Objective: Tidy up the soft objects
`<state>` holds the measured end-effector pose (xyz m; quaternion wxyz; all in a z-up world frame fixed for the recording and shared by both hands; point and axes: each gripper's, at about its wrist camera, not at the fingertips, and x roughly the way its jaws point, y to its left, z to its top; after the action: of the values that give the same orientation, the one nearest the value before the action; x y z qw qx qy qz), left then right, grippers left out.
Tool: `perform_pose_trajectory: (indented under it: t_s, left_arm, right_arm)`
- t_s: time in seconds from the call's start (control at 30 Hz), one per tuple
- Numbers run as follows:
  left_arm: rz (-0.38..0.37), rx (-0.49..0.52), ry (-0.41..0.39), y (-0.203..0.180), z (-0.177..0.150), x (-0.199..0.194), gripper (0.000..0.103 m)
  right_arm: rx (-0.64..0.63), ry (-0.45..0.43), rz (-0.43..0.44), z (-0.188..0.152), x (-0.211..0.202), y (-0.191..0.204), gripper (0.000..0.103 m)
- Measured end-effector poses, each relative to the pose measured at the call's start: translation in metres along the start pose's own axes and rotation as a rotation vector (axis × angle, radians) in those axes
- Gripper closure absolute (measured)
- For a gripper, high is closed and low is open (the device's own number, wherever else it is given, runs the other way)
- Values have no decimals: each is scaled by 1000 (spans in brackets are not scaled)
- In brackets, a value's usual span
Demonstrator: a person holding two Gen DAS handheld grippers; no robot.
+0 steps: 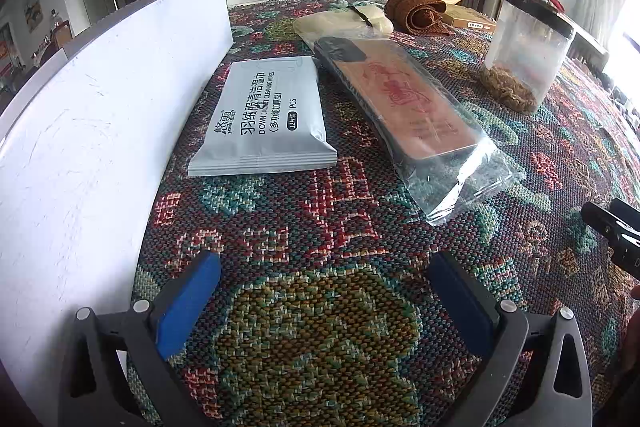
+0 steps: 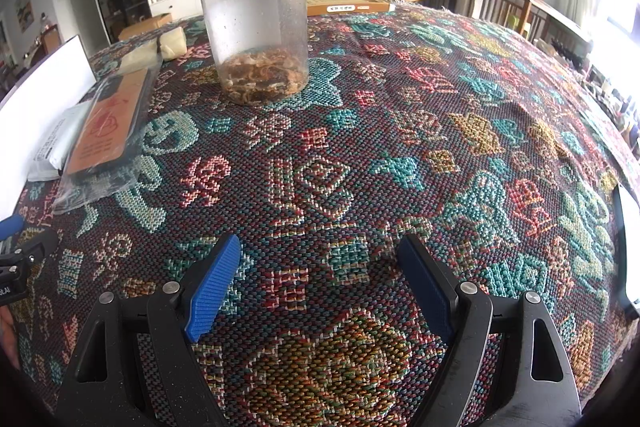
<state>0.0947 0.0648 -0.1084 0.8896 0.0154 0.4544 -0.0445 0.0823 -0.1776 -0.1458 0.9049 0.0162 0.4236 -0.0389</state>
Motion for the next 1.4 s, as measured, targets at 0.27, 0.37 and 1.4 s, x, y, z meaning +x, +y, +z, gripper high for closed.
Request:
perform_pose_trajectory:
  t_s: [0.27,0.37,1.4]
  left_arm:
    - [0,0,0,0,0,0,0]
    - [0,0,0,0,0,0,0]
    - [0,0,0,0,0,0,0]
  right_arm:
    - [0,0,0,0,0,0,19]
    - [0,0,0,0,0,0,19]
    - [-340,255,265,108,85,202,13]
